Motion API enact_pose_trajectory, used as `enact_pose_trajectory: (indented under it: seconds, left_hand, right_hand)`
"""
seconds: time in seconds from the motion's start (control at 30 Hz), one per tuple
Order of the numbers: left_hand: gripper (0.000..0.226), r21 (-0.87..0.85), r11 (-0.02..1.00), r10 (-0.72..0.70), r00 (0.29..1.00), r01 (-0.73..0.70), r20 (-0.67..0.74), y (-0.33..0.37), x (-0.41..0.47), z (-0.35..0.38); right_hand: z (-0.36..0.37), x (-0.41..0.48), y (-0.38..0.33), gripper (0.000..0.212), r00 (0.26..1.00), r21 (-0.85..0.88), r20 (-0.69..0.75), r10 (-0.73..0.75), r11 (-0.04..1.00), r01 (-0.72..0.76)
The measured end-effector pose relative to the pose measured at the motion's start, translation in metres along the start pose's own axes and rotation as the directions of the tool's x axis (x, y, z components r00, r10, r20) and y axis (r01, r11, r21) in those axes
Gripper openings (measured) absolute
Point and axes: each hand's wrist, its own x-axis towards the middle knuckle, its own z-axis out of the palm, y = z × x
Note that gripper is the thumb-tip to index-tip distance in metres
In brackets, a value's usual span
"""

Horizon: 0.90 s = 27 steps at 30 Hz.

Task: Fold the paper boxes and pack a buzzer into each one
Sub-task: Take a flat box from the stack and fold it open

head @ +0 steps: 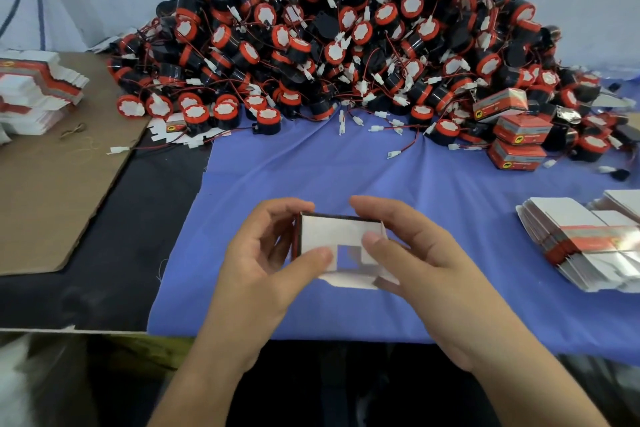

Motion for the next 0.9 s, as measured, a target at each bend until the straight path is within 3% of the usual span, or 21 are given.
enact_pose_trajectory:
  seconds: [0.1, 0.2, 0.3, 0.53, 0.6, 0.67, 0.77, 0.83, 0.9]
  left_hand:
    - [0.036, -0.107, 0.991, -0.093, 0.993, 0.086, -0.067, -0.005, 0.001, -0.003]
    - [0.04, -0.162, 0.984, -0.088, 0.994, 0.077, -0.061, -0.007, -0.001, -0.001]
    - [0.039, -0.142, 0.989, -0.05, 0.995, 0.037, -0.084, -0.006, -0.003, 0.003]
    - [0.045, -0.003, 0.991, 0.134, 0.987, -0.135, -0.087, -0.001, -0.01, 0.016]
    - [0.047, -0.025, 0.99, 0.137, 0.984, -0.141, -0.114, 0.0, -0.009, 0.015]
    - [0.048, -0.083, 0.992, 0.086, 0.989, -0.097, -0.124, 0.0, -0.008, 0.01]
    - [0.041, -0.123, 0.99, 0.06, 0.993, -0.072, -0.1, 0.001, -0.008, 0.005]
    - [0.039, -0.116, 0.99, 0.074, 0.994, -0.082, -0.075, 0.0, -0.009, 0.006]
    - [0.039, -0.102, 0.992, 0.068, 0.997, -0.072, -0.049, -0.001, -0.01, 0.011]
  right_hand:
    - [-0.009, -0.002, -0.004, 0.044, 0.991, 0.237, 0.13, 0.002, 0.971, -0.033]
    - [-0.013, -0.005, -0.001, 0.057, 0.973, 0.123, 0.18, -0.144, 0.985, 0.123]
    - [-0.009, -0.003, 0.008, 0.059, 0.978, 0.029, 0.116, -0.17, 0.985, 0.168]
    - [0.004, -0.003, 0.024, 0.033, 0.961, -0.005, -0.087, -0.263, 0.965, 0.264]
    - [0.0, -0.003, 0.028, 0.019, 0.946, -0.134, -0.024, -0.322, 0.939, 0.316]
    - [-0.007, -0.005, 0.029, 0.003, 0.946, -0.158, 0.094, -0.309, 0.934, 0.321]
    - [-0.015, -0.007, 0.029, 0.032, 0.938, -0.075, 0.211, -0.273, 0.953, 0.294]
    - [-0.01, -0.006, 0.027, 0.031, 0.94, -0.046, 0.153, -0.306, 0.948, 0.316]
    - [0.0, -0.004, 0.026, 0.023, 0.941, -0.032, -0.032, -0.338, 0.941, 0.337]
